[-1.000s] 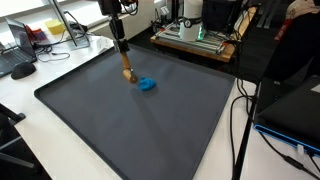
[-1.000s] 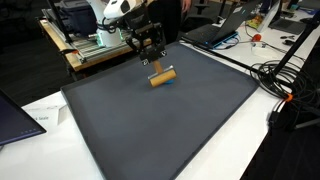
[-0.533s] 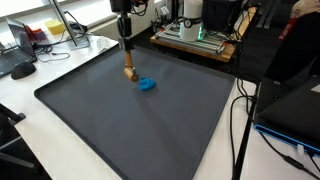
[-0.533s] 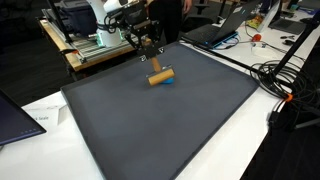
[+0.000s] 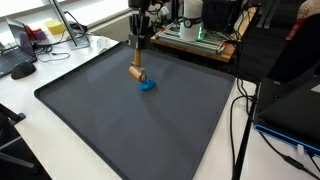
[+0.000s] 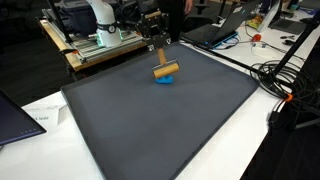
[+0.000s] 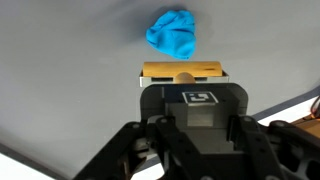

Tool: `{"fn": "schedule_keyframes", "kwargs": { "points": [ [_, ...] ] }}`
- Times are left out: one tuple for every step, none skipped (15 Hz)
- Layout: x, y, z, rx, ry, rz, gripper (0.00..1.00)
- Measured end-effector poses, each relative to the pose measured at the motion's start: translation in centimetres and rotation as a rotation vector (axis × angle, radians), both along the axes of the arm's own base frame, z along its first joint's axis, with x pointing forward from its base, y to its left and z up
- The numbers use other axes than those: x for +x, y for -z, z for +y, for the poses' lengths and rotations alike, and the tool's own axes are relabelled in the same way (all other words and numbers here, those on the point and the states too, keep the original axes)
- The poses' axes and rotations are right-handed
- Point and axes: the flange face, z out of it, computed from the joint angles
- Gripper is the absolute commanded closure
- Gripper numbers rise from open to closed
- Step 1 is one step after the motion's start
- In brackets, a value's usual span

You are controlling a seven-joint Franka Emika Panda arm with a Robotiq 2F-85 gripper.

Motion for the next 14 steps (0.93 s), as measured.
{"fn": "schedule_keyframes", "kwargs": {
  "points": [
    [-0.2,-0.1,1.1,-0.029,-0.005,-0.003,0.78],
    [-0.4,-0.2,2.1,-0.059,-0.009,-0.005,0.78],
    [-0.6,-0.4,3.1,-0.090,-0.012,-0.012,0.78],
    [-0.8,-0.7,4.0,-0.118,-0.013,-0.021,0.78],
    [-1.0,-1.2,5.0,-0.146,-0.016,-0.031,0.78],
    [-1.2,-1.6,6.0,-0.173,-0.018,-0.038,0.78],
    [-1.5,-2.1,7.0,-0.200,-0.021,-0.044,0.78],
    [-1.8,-2.6,8.1,-0.225,-0.025,-0.045,0.78],
    [-2.1,-2.9,9.2,-0.250,-0.031,-0.044,0.78],
    [-2.4,-3.3,10.2,-0.273,-0.038,-0.041,0.78],
    [-2.6,-3.6,11.3,-0.297,-0.045,-0.035,0.78],
    [-2.7,-3.9,12.3,-0.320,-0.052,-0.029,0.78],
    [-2.8,-4.3,13.2,-0.342,-0.058,-0.023,0.78],
    [-2.8,-4.7,14.0,-0.363,-0.064,-0.014,0.78]
  ]
}}
